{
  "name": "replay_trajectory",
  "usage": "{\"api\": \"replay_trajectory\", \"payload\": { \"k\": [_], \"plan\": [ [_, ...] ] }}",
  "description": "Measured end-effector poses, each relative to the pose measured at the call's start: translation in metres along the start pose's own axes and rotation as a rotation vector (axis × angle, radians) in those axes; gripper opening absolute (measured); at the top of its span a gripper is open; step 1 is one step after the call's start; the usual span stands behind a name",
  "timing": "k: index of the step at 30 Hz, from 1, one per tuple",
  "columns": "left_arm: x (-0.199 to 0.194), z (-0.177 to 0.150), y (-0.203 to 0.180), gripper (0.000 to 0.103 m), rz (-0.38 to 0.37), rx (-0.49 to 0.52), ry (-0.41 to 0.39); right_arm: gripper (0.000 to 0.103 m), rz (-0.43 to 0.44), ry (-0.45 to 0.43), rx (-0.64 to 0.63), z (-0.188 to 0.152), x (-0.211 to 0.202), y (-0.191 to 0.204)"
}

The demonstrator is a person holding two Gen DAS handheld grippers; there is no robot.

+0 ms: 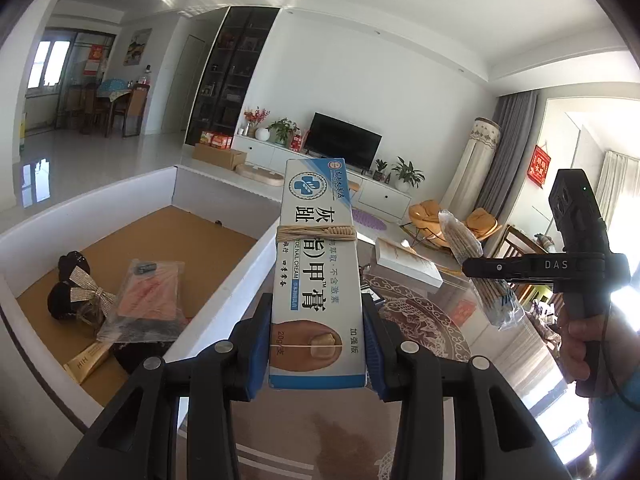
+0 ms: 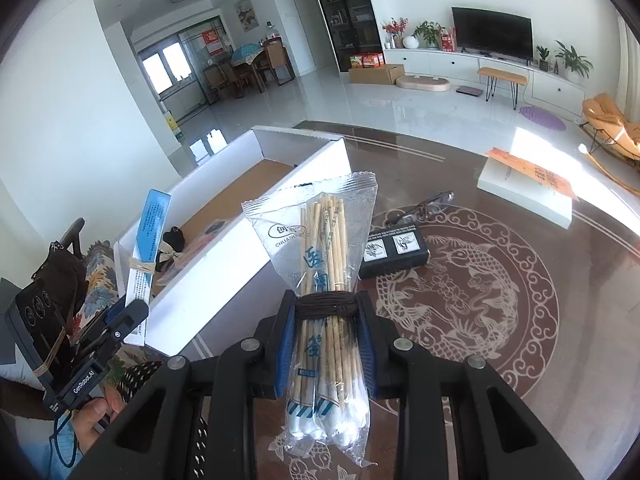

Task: Organize objects
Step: 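Carry the swabs and ointment box into the white box and open both tools, then move both empty tools back over the table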

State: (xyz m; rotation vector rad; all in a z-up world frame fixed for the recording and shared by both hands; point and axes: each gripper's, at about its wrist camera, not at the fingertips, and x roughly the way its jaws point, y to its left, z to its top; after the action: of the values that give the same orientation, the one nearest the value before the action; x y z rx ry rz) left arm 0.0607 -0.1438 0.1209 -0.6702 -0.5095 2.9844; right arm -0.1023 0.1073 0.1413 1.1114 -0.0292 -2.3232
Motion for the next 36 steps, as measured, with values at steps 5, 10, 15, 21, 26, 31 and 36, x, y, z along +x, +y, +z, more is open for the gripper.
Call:
{"api": "replay_trajectory", "payload": {
  "k": [5,10,15,21,26,31,36],
  "plan": [
    [0.005,0.042,0.082,0.041,0.156,-0.041,0.022,0.029,0.15,-0.025,-0.072,0.06,0.055,0.088],
    [0.029,0.048,0.156,0.041,0.308,-0.079,0.143,0.029,0.269,0.024,-0.082,0.084,0.136,0.169],
    [0.045,0.031,0.196,0.062,0.426,-0.129,0.249,0.046,0.362,0.185,-0.007,0.062,0.222,0.206],
    [0.023,0.017,0.167,0.089,0.457,-0.061,0.154,0.087,0.384,0.043,0.025,0.033,0.191,0.162],
    [0.016,0.006,0.092,0.089,0.286,0.019,0.118,0.103,0.116,-0.06,-0.02,-0.025,0.128,0.07],
    [0.042,-0.008,-0.002,0.103,0.064,0.143,0.164,0.103,-0.297,0.013,-0.023,-0.109,0.09,-0.045],
    [0.108,-0.055,-0.07,0.103,-0.008,0.249,0.378,0.103,-0.438,0.07,0.071,-0.168,0.053,-0.123]
  ]
}}
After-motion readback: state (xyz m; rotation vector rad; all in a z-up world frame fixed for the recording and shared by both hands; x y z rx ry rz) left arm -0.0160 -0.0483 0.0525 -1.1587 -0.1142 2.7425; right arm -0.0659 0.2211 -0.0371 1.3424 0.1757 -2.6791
